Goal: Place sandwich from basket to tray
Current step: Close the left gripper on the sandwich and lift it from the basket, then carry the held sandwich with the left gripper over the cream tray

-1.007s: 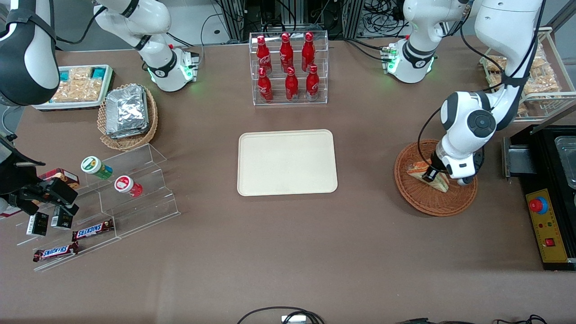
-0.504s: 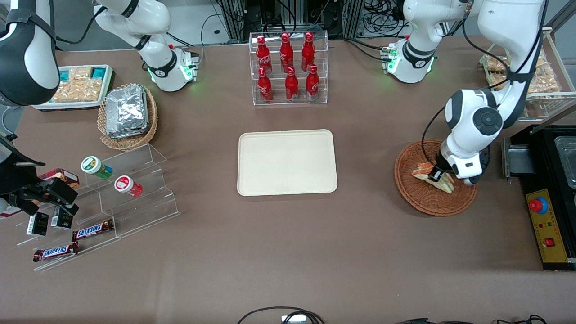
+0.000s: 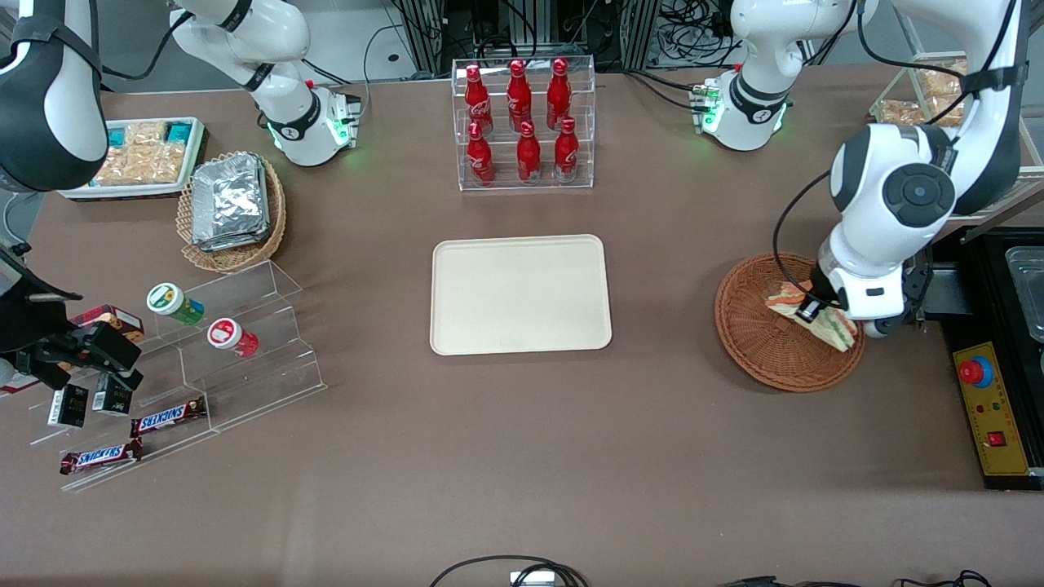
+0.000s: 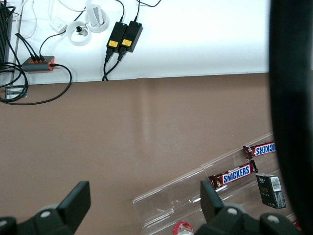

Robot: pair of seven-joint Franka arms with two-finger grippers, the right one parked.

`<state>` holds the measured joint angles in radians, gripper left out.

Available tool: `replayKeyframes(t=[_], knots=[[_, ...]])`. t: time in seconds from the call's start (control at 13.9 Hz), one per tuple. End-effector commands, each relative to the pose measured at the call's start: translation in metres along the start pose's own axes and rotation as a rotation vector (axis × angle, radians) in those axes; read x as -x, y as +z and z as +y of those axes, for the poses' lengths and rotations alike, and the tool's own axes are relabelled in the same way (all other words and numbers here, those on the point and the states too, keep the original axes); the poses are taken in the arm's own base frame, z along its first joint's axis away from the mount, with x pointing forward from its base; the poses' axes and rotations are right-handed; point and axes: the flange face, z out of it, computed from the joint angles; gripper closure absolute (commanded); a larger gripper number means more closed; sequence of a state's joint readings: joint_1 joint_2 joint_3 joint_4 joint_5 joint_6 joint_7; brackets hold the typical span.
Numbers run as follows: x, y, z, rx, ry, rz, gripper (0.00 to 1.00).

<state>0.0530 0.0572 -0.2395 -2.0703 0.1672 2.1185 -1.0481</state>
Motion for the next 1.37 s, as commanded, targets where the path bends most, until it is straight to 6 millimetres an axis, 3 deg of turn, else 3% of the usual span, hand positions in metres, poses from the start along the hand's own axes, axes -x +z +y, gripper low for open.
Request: replayKeyframes(t=[0.0,0.29,0.58,0.79,1.29], knots=[[0.038,-0.022,0.042,0.023,0.111,-0.001,1.0],[0.105,-0.033,0.099,0.07,0.264,-0.018,1.0],[0.191,-0.036,0.126,0.077,0.482,-0.023,1.0],[0.252,-0.015,0.141,0.042,0.634,-0.045,1.0],[0.366,0.055,0.157,-0.026,0.883,-0.055,1.0]])
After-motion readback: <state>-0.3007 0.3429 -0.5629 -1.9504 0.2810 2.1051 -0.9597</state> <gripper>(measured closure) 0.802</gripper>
